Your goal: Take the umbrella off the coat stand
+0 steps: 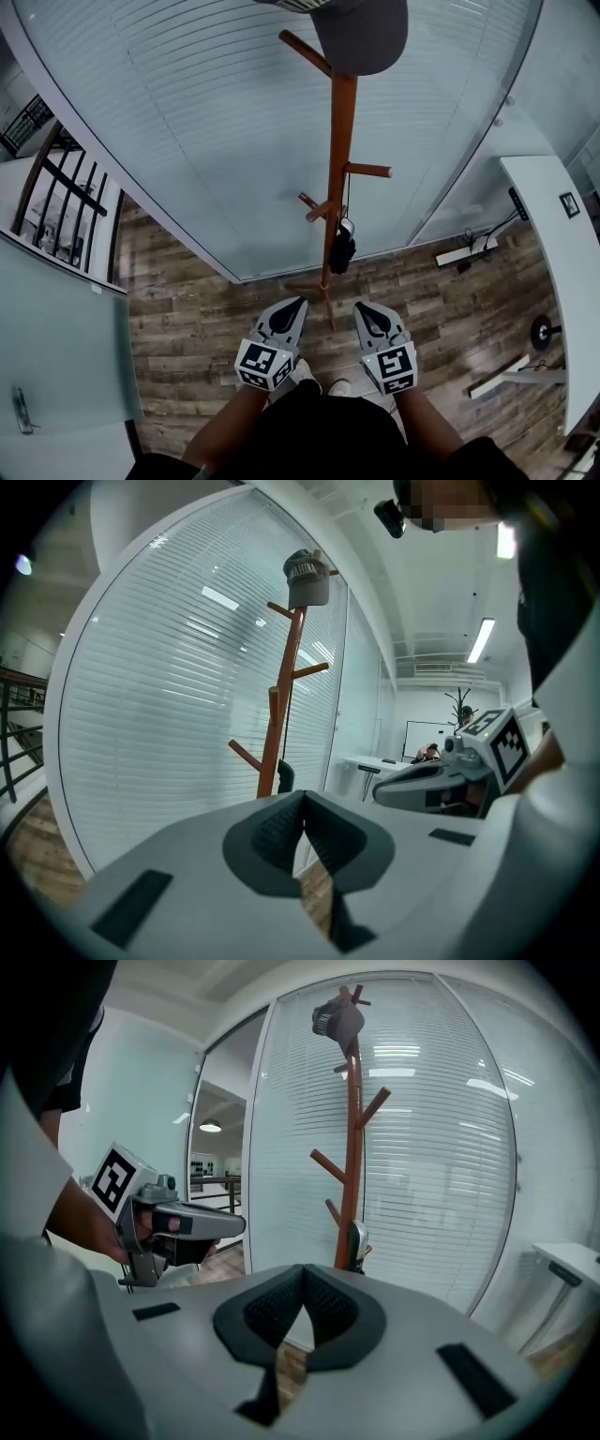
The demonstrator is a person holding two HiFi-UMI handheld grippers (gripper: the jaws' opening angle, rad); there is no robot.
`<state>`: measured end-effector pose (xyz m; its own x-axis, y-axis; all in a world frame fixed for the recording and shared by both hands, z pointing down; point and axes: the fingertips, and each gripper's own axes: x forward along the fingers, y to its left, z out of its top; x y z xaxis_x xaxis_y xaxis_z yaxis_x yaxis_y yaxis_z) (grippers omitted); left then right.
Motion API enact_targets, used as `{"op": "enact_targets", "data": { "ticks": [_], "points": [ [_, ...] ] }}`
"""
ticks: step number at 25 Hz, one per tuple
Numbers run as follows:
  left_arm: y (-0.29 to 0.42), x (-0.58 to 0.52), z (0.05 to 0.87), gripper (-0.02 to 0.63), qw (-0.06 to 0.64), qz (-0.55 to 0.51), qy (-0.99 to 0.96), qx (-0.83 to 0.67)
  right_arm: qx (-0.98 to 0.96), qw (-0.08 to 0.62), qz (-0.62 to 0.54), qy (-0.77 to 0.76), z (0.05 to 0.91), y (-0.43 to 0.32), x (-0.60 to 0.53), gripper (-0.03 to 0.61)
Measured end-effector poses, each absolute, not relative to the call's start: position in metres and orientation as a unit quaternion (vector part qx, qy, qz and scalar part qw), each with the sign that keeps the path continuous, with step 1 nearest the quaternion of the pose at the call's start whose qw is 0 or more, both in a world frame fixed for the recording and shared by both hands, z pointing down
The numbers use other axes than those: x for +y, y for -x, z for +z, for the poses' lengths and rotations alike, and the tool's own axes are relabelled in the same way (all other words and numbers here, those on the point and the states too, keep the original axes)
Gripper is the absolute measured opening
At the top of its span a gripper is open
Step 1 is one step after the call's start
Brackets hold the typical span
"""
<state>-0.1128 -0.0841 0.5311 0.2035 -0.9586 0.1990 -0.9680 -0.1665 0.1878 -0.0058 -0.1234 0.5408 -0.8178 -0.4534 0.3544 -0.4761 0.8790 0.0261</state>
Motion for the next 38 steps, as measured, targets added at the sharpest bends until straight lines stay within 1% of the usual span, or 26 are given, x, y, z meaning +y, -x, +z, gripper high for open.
{"op": "enact_targets", "data": {
  "ticks": [10, 16, 22, 25, 29, 34, 37, 38],
  "points": [
    [0.149, -0.102, 0.543, 0.014, 0.137, 0.030, -0.775, -0.616, -0.939, 0.217, 0.022, -0.265, 0.567, 0.034, -0.147, 0.006],
    [0.162, -0.105, 0.558, 0.014, 0.145, 0.041, -0.776, -0.613, -0.933, 0.219, 0.053, -0.279, 0.589, 0.040, -0.162, 0.008],
    [0.164, -0.113, 0.568, 0.014, 0.153, 0.051, -0.765, -0.623, -0.932, 0.242, 0.065, -0.262, 0.617, 0.042, -0.181, 0.009],
    [0.165, -0.118, 0.574, 0.014, 0.160, 0.054, -0.754, -0.635, -0.930, 0.263, 0.077, -0.243, 0.637, 0.044, -0.189, 0.082],
    [0.164, -0.123, 0.581, 0.014, 0.167, 0.059, -0.742, -0.647, -0.928, 0.272, 0.097, -0.235, 0.658, 0.047, -0.204, 0.180],
    [0.159, -0.126, 0.590, 0.014, 0.175, 0.062, -0.730, -0.658, -0.920, 0.295, 0.116, -0.229, 0.692, 0.052, -0.227, 0.264],
    [0.158, -0.126, 0.596, 0.014, 0.181, 0.066, -0.723, -0.663, -0.919, 0.305, 0.117, -0.221, 0.712, 0.063, -0.239, 0.308],
    [0.159, -0.126, 0.599, 0.014, 0.183, 0.067, -0.722, -0.664, -0.919, 0.308, 0.118, -0.217, 0.719, 0.066, -0.243, 0.315]
  ]
}}
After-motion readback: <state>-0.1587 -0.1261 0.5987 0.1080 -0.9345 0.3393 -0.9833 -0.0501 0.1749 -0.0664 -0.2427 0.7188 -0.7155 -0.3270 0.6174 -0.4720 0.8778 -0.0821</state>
